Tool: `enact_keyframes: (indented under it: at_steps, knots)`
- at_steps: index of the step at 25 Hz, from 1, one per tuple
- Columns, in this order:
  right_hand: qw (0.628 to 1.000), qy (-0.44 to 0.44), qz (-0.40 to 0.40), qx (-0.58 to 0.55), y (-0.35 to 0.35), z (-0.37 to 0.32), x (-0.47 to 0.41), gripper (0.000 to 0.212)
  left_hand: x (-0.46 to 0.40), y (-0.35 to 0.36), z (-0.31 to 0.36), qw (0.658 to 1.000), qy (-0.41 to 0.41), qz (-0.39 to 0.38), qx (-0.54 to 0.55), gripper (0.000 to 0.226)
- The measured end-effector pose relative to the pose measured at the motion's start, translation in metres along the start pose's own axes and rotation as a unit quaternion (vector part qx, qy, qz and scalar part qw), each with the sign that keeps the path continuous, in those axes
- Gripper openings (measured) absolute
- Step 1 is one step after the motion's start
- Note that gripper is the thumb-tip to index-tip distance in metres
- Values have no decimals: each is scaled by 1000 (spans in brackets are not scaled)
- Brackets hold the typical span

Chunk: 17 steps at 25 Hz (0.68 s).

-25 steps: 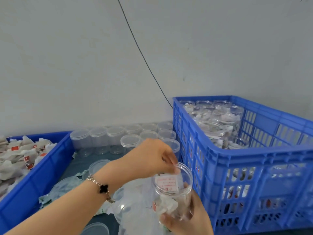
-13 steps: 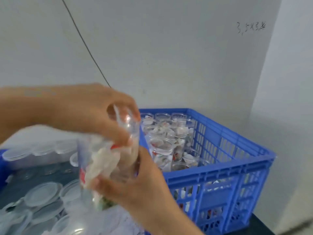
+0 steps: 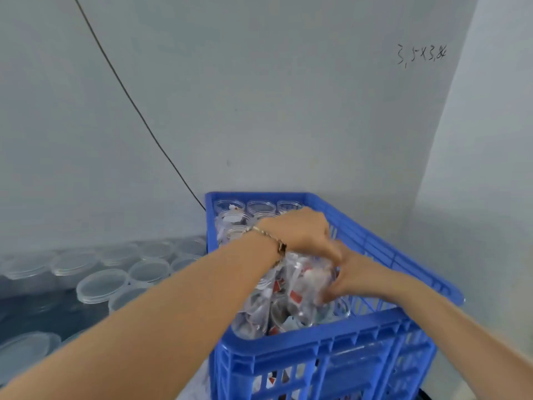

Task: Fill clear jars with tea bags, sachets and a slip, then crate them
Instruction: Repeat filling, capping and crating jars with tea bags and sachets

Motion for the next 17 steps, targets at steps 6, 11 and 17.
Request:
enact_keyframes:
  at_steps: [6,11,17]
  knots:
    - [998,13,-21,61,20,18,-27,19,-17,47,-11,994,17,-24,-106,41]
    - [999,14,-20,27,21,19,-27,20,-7,52,-13,992,5,-47,-115,44]
    - [1000,18,5,1,14,16,-20,17,23,35,-20,996,-12,-51,-67,27]
Point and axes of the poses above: each hand's wrist, its own x-axis away from the middle knuckle, its own y-axis out of the palm, z = x × y, the point moved 9 cm from there along -x, towards the middle knuckle, and after that the axes turned 1 degree about -x, right-handed, at the moved point
